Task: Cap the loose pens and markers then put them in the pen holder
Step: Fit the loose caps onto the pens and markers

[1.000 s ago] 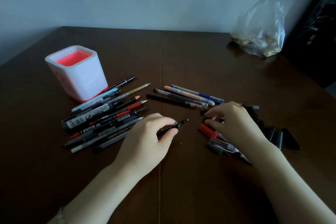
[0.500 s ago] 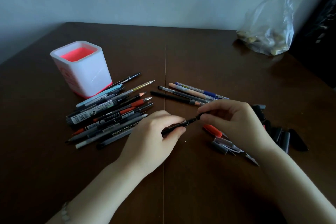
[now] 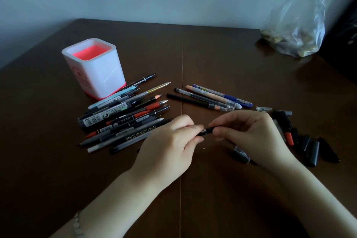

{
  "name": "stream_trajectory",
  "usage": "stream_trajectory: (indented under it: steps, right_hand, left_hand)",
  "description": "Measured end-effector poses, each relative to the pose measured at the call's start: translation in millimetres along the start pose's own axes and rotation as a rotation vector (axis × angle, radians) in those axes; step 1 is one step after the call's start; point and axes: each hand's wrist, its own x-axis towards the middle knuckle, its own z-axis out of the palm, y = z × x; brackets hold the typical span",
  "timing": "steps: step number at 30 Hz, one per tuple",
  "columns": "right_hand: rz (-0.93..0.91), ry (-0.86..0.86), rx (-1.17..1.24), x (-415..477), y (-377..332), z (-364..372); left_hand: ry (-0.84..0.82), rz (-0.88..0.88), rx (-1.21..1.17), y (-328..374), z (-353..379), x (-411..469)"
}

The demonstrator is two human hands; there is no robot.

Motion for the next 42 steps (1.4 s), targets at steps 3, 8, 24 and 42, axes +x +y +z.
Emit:
stream_trajectory:
  steps: [3, 8, 24, 42]
  right_hand:
    - [0.014, -0.002, 0.009, 0.7, 0.7, 1.7]
    - [-0.011, 0.041, -0.064, 1.1, -1.6, 2.5]
    - [0.157, 0.244, 0.37, 13.6, -20.1, 10.0]
    - [-0.019, 0.119, -0.971, 83.2, 1.8, -29.3]
  left_hand:
    - [-0.018, 0.019, 0.054, 0.0, -0.2, 0.1]
    - [-0.012, -0.034, -0.044, -2.8, 3.2, 2.8]
    - [0.109, -0.165, -0.109, 1.5, -14.6, 8.1]
    - [-0.16, -0.322, 0.617, -59.4, -52.3, 1.3]
